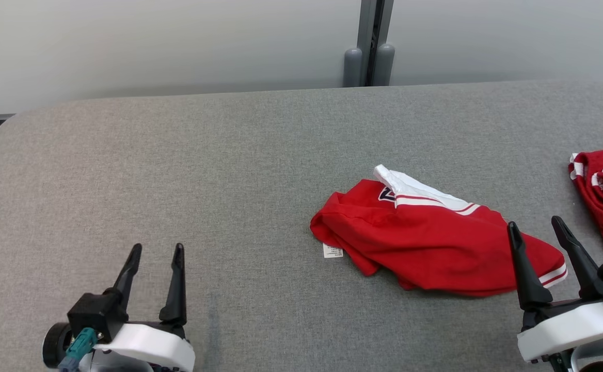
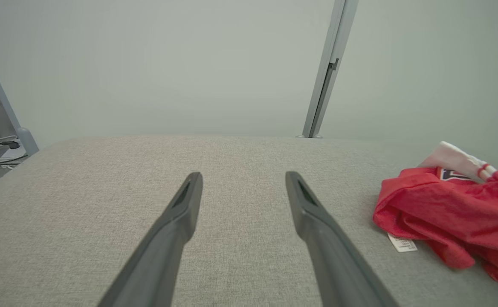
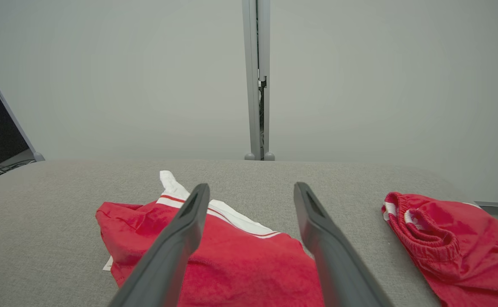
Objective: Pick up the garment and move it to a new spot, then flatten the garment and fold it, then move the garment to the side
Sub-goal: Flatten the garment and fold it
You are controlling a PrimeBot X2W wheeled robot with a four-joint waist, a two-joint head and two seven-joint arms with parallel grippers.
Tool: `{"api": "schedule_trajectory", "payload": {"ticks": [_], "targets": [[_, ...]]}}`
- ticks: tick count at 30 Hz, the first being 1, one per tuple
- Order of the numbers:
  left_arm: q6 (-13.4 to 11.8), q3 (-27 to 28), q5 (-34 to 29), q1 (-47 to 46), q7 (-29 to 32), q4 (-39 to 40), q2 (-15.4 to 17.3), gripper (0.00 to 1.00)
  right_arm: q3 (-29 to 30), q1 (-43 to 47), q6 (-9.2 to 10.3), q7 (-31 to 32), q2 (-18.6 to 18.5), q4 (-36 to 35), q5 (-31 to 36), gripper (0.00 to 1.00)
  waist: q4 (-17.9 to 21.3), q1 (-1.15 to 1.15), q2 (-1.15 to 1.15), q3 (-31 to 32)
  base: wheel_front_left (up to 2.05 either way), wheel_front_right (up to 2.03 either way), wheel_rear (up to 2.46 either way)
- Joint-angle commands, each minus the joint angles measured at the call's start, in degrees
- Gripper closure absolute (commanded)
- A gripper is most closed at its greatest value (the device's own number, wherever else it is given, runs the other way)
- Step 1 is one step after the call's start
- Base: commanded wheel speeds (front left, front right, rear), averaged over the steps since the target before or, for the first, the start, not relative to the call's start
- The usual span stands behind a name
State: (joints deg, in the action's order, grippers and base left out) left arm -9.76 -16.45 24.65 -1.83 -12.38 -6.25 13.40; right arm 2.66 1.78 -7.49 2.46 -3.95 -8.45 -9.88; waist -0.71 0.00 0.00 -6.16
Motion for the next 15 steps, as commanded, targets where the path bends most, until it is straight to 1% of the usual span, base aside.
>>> {"api": "schedule_trajectory", "payload": {"ticks": [1,4,9,12,15], "targets": [[0.4,-0.3,0.0,-1.3,0.2,0.2,-0.1,0.0,0.1,0.0,-0.01,0.1,-0.2,-0.3,-0.1,0.0,-0.1,0.0,0.0,-0.3,0.0,0.0,0.0],[2.2,-2.2,0.1,-4.0,1.6,-0.2,-0.8,0.0,0.0,-0.7,-0.01,0.0,-0.3,-0.3,-0.3,0.0,-0.3,0.0,0.0,-1.4,0.0,0.0,0.0],[7.0,-7.3,0.6,-10.8,5.5,-3.0,-3.1,0.0,-0.8,-2.2,-0.01,-0.1,-0.9,-0.3,-0.6,0.0,0.4,0.0,0.0,-4.0,0.0,0.0,0.0],[9.9,-10.2,1.2,-15.0,8.7,-7.3,-4.9,0.0,-1.7,-3.4,-0.01,-0.3,-1.4,-0.1,-0.7,0.0,1.4,0.0,0.0,-5.9,0.0,0.0,0.0],[12.1,-11.7,2.1,-18.5,10.5,-13.1,-6.4,0.0,-2.4,-4.8,-0.01,-0.8,-1.6,0.2,-1.0,0.0,2.8,0.0,0.0,-7.6,0.0,0.0,0.0]]}}
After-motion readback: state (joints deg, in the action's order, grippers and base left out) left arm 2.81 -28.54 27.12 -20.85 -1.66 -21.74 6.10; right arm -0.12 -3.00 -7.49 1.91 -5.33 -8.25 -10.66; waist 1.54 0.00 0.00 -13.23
